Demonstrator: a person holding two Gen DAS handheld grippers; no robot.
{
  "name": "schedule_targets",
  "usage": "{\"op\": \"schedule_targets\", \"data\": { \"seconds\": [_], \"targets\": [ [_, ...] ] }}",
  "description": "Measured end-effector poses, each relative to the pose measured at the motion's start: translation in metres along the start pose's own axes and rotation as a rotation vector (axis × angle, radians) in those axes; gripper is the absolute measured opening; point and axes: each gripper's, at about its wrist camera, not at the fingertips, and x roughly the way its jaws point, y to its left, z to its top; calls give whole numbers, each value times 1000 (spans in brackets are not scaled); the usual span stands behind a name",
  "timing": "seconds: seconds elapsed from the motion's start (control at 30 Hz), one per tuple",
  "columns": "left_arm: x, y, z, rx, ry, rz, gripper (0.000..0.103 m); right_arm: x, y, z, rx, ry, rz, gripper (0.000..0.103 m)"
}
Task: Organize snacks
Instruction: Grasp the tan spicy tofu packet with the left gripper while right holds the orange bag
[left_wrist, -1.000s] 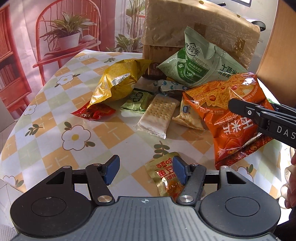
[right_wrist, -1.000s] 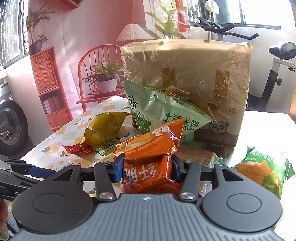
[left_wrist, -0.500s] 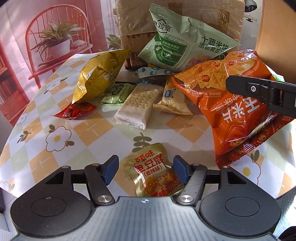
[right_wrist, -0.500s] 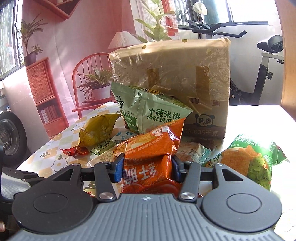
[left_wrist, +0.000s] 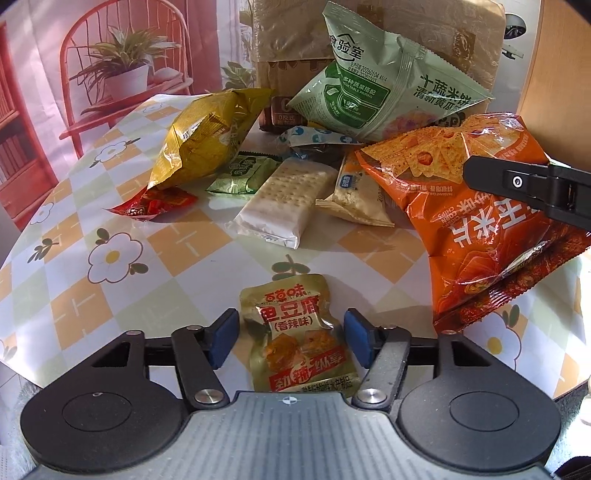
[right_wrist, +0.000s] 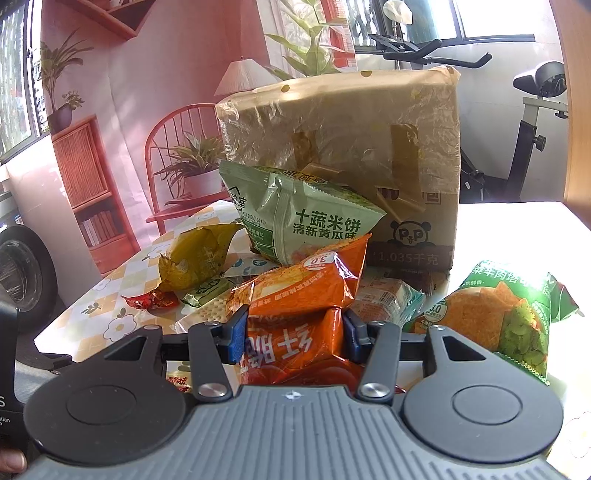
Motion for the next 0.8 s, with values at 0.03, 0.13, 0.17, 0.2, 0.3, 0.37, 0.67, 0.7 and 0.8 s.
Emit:
{"op": "schedule_targets", "data": {
  "seconds": [0.03,0.13,0.17,0.2,0.3,0.37,0.67,0.7,0.8],
  "targets": [
    [-1,-4,0,19,-6,17,50,0,0,0,0,0,0,51],
    [-3,-3,-1,13,-16,19,47,0,0,0,-2,-1,1,51],
    [-4,-2,-1,7,-19,21,45,0,-1,0,-2,-3,1,51],
    [-5,0,-1,6,-27,26,44,0,-1,0,-2,-4,2,51],
    [-10,3,0,5,-46,31,43,-1,-1,0,3,-7,2,51],
    [-14,5,1,5,-66,39,43,-2,0,0,3,-9,4,51],
    [-39,10,11,13,-176,59,43,-8,5,3,-10,-32,9,51],
    [-42,10,13,19,-190,63,43,-8,5,3,-11,-35,10,51],
    [-53,13,23,39,-252,80,43,-12,8,9,-24,-52,11,51]
  ]
}}
